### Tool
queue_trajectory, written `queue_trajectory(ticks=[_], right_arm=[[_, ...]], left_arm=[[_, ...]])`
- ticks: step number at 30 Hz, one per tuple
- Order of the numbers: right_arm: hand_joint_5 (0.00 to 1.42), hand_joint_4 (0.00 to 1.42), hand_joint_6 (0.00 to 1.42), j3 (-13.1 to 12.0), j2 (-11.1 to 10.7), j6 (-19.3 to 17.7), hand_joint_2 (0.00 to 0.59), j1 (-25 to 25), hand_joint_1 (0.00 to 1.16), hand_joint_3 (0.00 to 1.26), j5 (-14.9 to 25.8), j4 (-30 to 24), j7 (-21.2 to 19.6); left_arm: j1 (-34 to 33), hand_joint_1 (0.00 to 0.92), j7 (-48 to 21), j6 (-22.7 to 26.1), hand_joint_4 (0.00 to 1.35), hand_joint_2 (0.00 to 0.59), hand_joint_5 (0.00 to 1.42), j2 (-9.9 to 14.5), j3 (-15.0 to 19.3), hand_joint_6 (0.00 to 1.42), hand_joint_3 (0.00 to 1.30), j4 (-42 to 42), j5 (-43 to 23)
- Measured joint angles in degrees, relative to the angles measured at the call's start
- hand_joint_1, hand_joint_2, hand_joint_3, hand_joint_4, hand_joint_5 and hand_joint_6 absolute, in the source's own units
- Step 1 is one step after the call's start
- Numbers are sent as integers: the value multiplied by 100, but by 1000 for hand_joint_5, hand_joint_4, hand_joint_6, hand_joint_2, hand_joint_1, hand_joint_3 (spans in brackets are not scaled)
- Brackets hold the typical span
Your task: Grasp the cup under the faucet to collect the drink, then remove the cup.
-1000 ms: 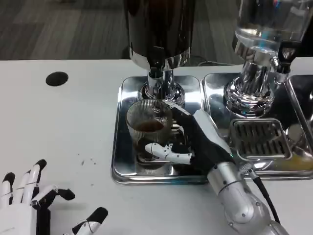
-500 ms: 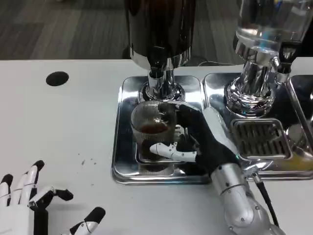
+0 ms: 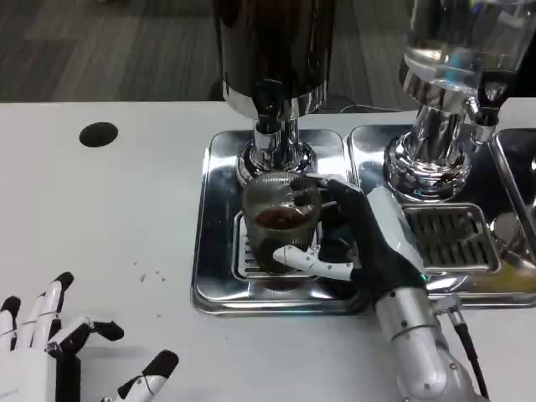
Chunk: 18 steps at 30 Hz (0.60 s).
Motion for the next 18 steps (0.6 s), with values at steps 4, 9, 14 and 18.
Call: queue_trajectory(ticks=[4,9,14,18], right_arm=[[737,857,550,-100,-129,-16,195,87,839,738,25,-99,2],[762,882,575,-216,-245,-28,195,120,839,757,40,-178,4],[792,916,595,-290,-320,-65,198,181,839,777,99,-235,89],[850,976,643,-405,-412,-115,198,299,842,821,224,-330,150]], left_arm=[[-11,0,0,0,40,107,126,0,-13,12,645,4,1],[-66,0,0,0,40,107,126,-5,-64,12,645,22,9],[-106,0,-1,1,40,107,126,-7,-70,12,645,38,9],[-138,0,-1,8,40,107,126,-6,-71,12,643,41,20]])
